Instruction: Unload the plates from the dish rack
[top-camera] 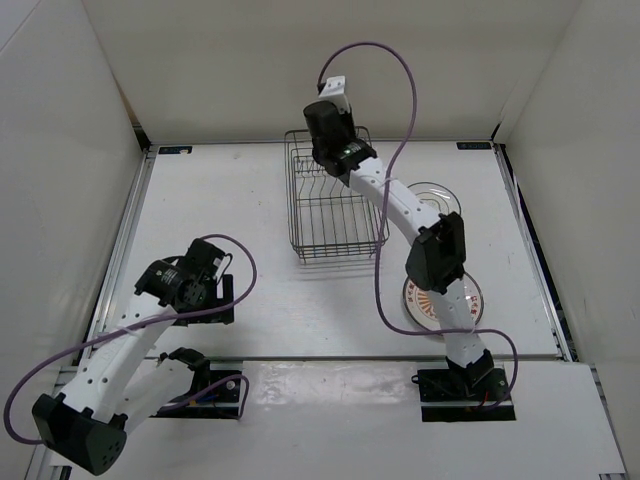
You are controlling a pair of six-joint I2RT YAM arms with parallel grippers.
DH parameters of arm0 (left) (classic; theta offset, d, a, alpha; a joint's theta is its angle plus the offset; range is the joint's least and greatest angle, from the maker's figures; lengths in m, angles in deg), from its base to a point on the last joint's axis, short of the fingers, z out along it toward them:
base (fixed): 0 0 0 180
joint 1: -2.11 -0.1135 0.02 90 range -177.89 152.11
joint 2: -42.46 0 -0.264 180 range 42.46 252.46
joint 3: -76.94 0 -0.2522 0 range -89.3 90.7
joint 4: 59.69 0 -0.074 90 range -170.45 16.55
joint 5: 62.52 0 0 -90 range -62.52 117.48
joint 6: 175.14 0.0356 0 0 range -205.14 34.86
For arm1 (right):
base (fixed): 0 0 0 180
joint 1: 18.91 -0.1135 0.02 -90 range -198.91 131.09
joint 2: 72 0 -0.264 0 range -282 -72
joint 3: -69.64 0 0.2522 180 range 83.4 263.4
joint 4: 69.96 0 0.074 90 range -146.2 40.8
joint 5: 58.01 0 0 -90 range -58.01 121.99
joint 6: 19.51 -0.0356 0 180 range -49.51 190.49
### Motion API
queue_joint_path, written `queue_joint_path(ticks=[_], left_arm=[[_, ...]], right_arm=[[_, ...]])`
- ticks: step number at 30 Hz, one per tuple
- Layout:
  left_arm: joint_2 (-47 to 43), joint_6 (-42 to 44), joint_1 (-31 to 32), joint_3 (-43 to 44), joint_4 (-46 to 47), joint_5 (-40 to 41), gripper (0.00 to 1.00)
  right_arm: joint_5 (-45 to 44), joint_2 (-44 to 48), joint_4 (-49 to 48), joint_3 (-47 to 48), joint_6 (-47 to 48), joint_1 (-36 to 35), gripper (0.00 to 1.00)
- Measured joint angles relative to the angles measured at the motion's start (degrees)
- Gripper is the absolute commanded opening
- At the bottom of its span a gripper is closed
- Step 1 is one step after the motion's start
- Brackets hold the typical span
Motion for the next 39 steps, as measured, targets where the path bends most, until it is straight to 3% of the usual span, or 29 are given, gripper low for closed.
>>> queue_joint_path(ticks=[2, 5, 10, 15, 23, 28, 32, 35, 39], left_arm=[[-0.61, -0.13, 0.00, -0.02, 0.00, -0.52, 1.00], [-1.46, -0.35, 0.00, -0.07, 0.02, -1.53, 1.00], [-4.33, -1.40, 0.00, -1.75, 0.00, -3.93, 1.00], [-7.87, -2.45, 0.00, -4.24, -0.02, -7.06, 1.00], [-10.10, -2.56, 0.52, -5.31, -0.22, -10.25, 1.00], [-9.77, -2.47, 2.23, -5.35, -0.20, -11.15, 1.00], [-9.70, -2.47, 3.08, -5.44, -0.22, -11.78, 1.00], [-9.68, -2.45, 3.34, -5.86, -0.20, -12.20, 1.00], [-9.73, -2.47, 3.34, -6.08, -0.20, -12.41, 1.00]], right_arm=[[-1.18, 2.99, 0.74, -0.28, -0.35, 0.13, 0.00], [0.85, 13.31, 7.50, -5.31, -8.83, 1.86, 0.00], [9.01, 46.27, 17.09, -31.34, -24.87, 12.68, 0.00], [10.99, 72.65, 30.64, -50.21, -36.09, 21.86, 0.00], [22.03, 97.57, 40.85, -82.82, -50.23, 23.17, 0.00], [24.13, 119.10, 41.94, -98.90, -61.29, 23.12, 0.00], [23.61, 125.46, 42.36, -102.49, -65.92, 23.08, 0.02], [23.10, 125.50, 41.55, -103.49, -67.63, 23.04, 0.11], [21.99, 125.04, 40.85, -104.69, -70.23, 22.97, 0.14]])
